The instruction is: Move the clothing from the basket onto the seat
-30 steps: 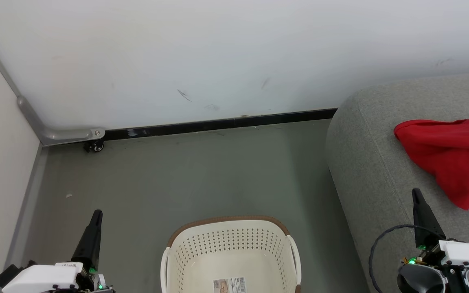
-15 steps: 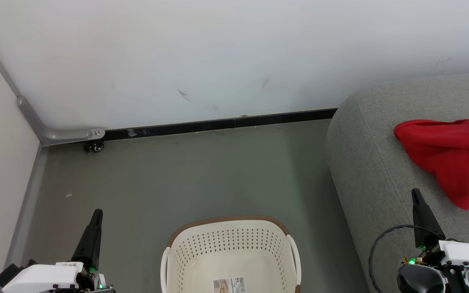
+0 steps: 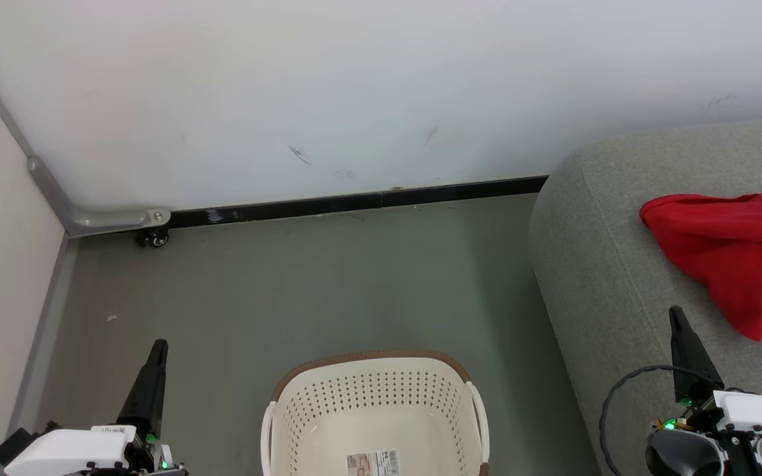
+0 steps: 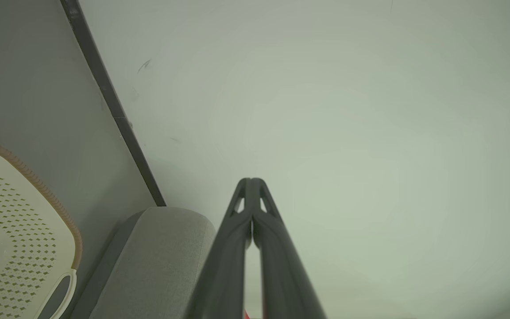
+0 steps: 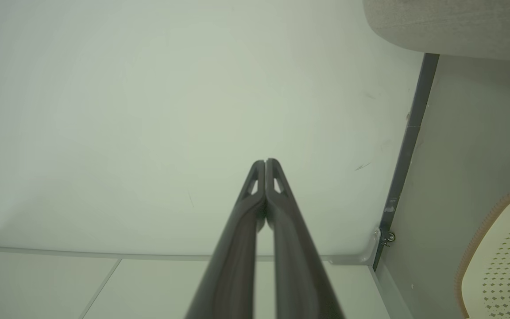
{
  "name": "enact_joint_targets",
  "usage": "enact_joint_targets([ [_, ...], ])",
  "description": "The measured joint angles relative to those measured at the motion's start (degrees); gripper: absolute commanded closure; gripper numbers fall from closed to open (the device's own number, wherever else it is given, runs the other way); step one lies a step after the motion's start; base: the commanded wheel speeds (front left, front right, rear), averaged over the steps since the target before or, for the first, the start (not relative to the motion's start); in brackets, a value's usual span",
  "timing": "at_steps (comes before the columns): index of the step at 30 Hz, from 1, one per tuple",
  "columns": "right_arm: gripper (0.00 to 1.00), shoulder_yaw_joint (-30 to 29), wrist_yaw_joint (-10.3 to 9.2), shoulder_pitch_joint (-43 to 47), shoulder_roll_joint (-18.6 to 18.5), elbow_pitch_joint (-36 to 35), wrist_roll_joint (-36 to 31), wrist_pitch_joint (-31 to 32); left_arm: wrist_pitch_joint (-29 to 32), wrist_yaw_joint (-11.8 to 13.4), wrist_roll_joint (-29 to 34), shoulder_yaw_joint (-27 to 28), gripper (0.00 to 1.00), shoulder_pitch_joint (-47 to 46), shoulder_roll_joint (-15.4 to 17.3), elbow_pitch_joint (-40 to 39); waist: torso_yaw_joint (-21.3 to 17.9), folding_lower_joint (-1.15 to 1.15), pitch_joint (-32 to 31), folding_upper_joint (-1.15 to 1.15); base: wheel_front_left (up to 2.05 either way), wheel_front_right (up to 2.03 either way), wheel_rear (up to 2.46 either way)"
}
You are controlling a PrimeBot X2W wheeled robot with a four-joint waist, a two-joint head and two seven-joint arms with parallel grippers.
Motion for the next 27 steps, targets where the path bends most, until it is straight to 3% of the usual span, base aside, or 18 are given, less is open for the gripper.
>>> enact_joint_targets([
  [27, 1.0, -0.2, 0.0, -0.01, 0.04, 0.04, -0.02, 0.02, -0.25, 0.0, -0.01, -0.18, 1.0, 0.01, 0.0, -0.21, 0.0, -0.01, 0.01, 0.0, 0.0, 0.0, 0.0],
])
